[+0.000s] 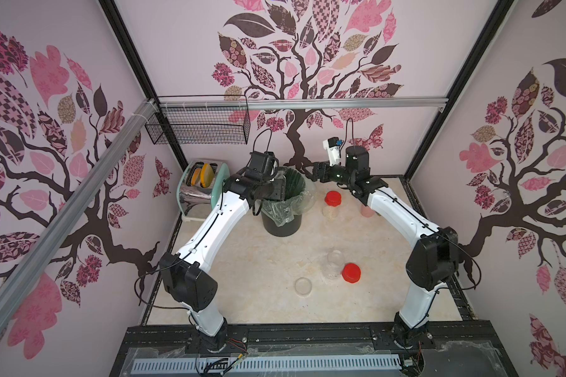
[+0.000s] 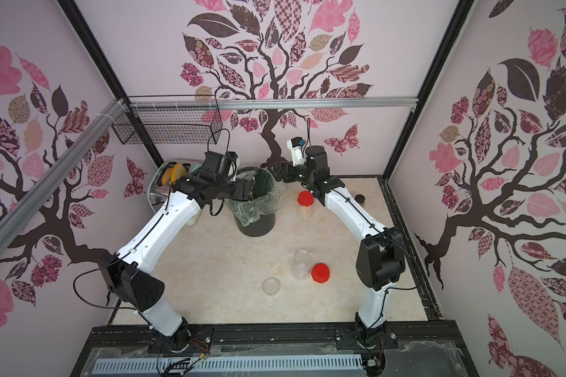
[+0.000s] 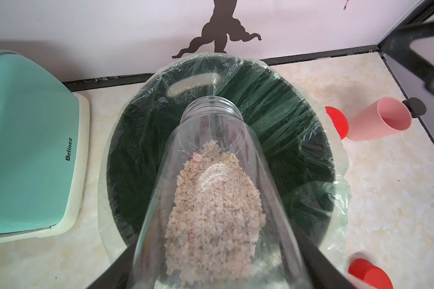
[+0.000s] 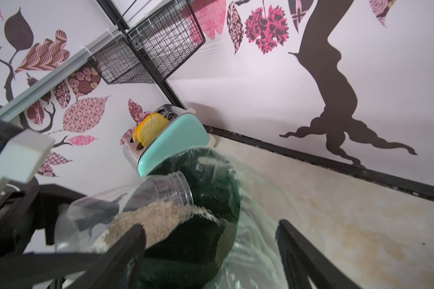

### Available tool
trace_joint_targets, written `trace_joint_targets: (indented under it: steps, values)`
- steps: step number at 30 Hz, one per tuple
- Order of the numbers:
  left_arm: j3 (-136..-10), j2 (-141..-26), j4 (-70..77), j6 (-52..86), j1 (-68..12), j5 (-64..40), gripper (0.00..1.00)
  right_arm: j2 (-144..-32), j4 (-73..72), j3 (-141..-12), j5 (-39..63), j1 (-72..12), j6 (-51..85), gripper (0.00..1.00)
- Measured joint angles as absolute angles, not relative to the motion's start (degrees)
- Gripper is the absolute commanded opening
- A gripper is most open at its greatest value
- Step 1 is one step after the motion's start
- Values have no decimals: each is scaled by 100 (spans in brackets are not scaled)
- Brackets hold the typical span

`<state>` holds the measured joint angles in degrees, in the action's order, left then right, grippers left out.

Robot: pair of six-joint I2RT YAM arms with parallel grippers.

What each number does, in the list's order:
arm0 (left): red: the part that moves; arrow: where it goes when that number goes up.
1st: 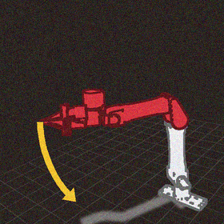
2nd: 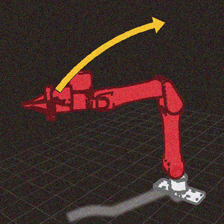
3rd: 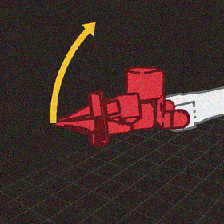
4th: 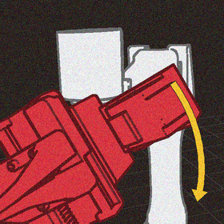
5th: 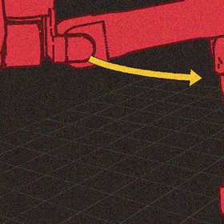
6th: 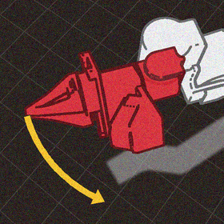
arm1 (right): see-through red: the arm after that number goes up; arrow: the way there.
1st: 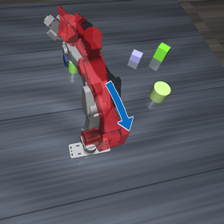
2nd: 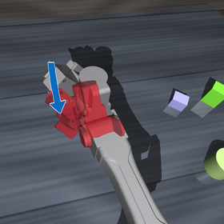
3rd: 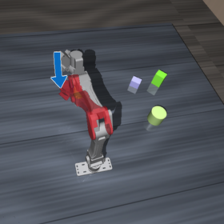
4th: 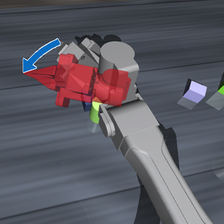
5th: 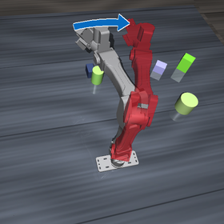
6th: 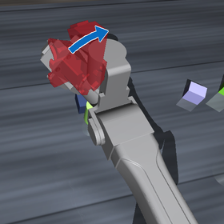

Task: Empty expired oatmeal from jars
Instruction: Move the trash bin to the center of the board.

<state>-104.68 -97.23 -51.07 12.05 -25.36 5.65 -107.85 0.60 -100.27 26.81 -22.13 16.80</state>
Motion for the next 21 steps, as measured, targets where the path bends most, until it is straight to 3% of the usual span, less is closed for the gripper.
trace_joint_targets:
  steps: [10,21]
  values:
    - [-10471,-9736,-5127,1203,-2434,410,0,-12202,513,-11611,3188,-2206,1785,92]
    - [-10501,-9736,-5201,1201,-2390,248,0,-12438,985,-11666,4005,-2209,1835,81]
